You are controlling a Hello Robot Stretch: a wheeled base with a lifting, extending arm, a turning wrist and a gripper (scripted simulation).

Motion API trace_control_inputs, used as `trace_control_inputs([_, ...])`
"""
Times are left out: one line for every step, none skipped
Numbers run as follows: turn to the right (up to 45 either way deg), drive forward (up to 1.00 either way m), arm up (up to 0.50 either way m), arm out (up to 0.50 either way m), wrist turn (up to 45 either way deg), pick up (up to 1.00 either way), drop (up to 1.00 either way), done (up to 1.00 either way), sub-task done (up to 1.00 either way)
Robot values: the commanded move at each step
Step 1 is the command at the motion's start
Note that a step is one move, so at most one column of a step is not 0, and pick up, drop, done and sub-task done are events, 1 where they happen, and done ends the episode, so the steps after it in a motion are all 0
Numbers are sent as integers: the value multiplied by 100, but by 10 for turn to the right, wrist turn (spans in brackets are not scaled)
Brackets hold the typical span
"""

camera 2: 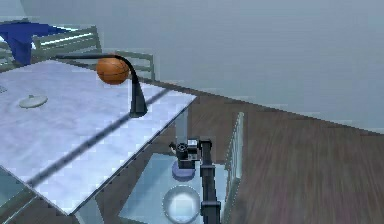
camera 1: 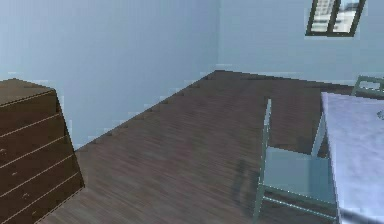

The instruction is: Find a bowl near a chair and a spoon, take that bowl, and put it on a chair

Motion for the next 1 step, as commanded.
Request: trace_control_inputs([0, 0, 10, 0, 0, 0, 0, 0, 0])
